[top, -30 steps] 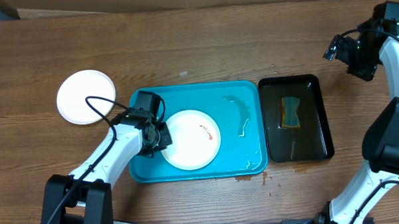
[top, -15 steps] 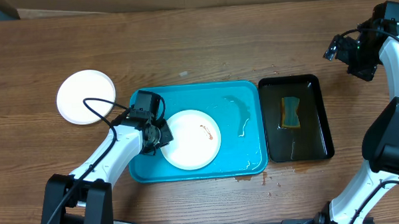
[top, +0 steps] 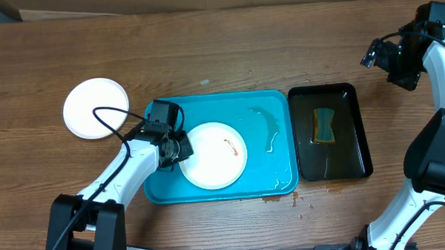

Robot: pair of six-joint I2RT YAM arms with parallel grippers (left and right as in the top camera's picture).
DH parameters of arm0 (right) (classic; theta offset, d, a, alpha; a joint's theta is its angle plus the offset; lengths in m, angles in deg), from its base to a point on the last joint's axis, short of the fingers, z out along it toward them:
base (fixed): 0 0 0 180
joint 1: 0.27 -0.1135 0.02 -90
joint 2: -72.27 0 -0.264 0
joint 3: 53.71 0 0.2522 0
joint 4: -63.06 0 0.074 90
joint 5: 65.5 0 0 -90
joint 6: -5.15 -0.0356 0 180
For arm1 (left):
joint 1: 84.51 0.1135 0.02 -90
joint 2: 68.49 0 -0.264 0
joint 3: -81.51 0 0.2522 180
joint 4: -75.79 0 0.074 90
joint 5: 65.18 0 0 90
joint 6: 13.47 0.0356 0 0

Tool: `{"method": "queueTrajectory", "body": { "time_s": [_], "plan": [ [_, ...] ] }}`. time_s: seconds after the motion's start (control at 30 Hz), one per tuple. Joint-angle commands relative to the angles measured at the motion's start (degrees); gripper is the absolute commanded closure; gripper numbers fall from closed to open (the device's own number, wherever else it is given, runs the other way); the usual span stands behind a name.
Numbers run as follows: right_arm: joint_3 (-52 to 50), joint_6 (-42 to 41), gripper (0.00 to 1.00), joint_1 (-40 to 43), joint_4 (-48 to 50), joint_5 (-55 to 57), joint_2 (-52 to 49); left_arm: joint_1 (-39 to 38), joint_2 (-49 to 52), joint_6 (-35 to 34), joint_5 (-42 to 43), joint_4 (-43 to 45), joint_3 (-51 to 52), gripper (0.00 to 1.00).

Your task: Clean dirty plates on tray and stack at the side

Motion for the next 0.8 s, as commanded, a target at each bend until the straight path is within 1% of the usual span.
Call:
{"method": "queueTrajectory", "body": {
  "time_s": [0.0,0.27,0.37,0.57,0.67,0.77],
  "plan": [
    [0.5,0.0,0.0,-0.11,0.35,-0.24,1.38,-0.11,1.16,1.92,-0.31,-1.14,-3.21,0.79],
    [0.5,0.0,0.0,-0.11,0.35,-0.24,1.38,-0.11,8.79,4.37,-0.2,-7.52,-12.24,0.76],
    [0.5,0.0,0.0,-0.11,0.35,-0.24,1.38,-0.04,10.78,4.5,-0.33,-7.48,-12.9,0.76],
    [0.5,0.0,0.0,-0.11,0.35,-0.24,1.38,0.0,10.8,4.85,-0.2,-7.82,-13.09,0.76],
    [0.5,0.0,0.0,-0.11,0.35,-0.24,1.38,0.28,10.8,5.9,-0.2,-10.75,-14.84,0.7],
    [0.5,0.0,0.0,-0.11,0.35,-0.24,1.38,1.09,10.78,7.58,-0.37,-16.44,-19.43,0.62]
  ]
}}
